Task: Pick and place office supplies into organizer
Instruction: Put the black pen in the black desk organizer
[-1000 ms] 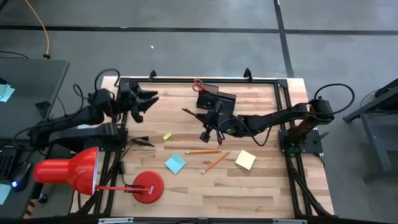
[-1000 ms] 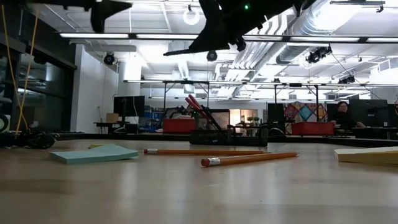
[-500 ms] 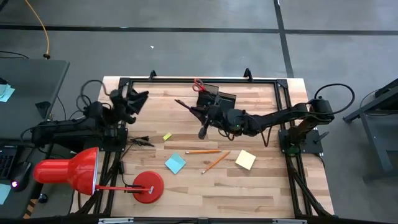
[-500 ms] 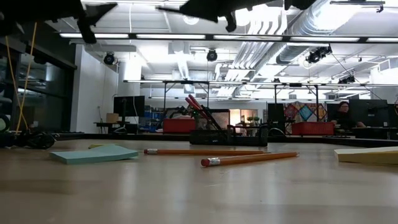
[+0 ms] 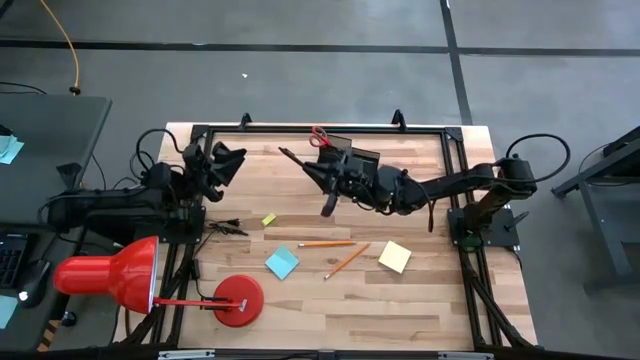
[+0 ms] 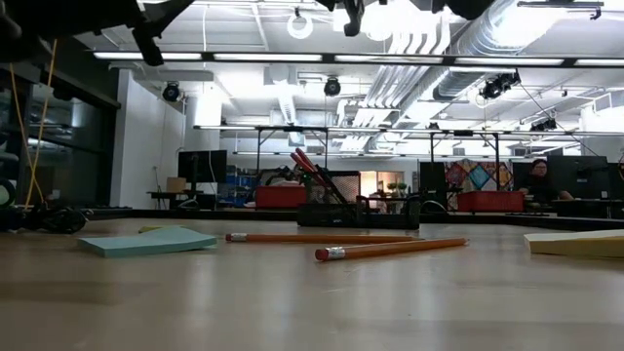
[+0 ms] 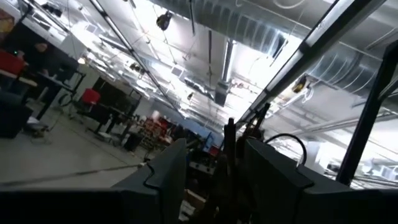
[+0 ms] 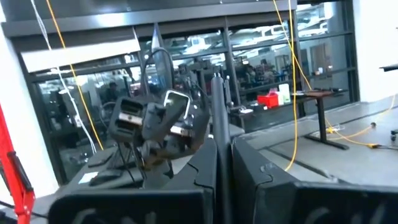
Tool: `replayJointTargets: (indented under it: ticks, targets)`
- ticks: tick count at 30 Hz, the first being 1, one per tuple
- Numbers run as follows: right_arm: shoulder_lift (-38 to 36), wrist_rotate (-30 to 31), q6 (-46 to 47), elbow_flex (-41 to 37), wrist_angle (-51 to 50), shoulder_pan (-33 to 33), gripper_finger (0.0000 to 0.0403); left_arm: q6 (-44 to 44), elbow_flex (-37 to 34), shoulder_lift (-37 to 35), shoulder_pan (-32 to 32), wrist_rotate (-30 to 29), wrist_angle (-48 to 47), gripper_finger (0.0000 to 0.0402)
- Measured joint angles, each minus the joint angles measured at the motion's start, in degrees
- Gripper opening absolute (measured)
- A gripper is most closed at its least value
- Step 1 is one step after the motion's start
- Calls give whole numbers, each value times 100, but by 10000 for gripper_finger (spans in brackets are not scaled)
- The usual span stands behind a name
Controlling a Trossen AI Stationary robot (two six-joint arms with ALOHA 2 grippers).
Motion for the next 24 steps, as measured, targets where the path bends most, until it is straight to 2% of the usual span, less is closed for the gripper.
replayJointTargets:
  ticks: [7, 12, 24]
  targets:
    - [0, -26, -152, 350, -321, -65, 7, 42, 112, 623, 0, 171, 732, 150]
    - [11, -85, 0, 397, -712, -169, 6, 164, 530, 1197, 0, 407, 715, 150]
    - [22, -183, 67, 397, -584, -216, 8, 334, 1306, 2415, 2, 800, 700, 150]
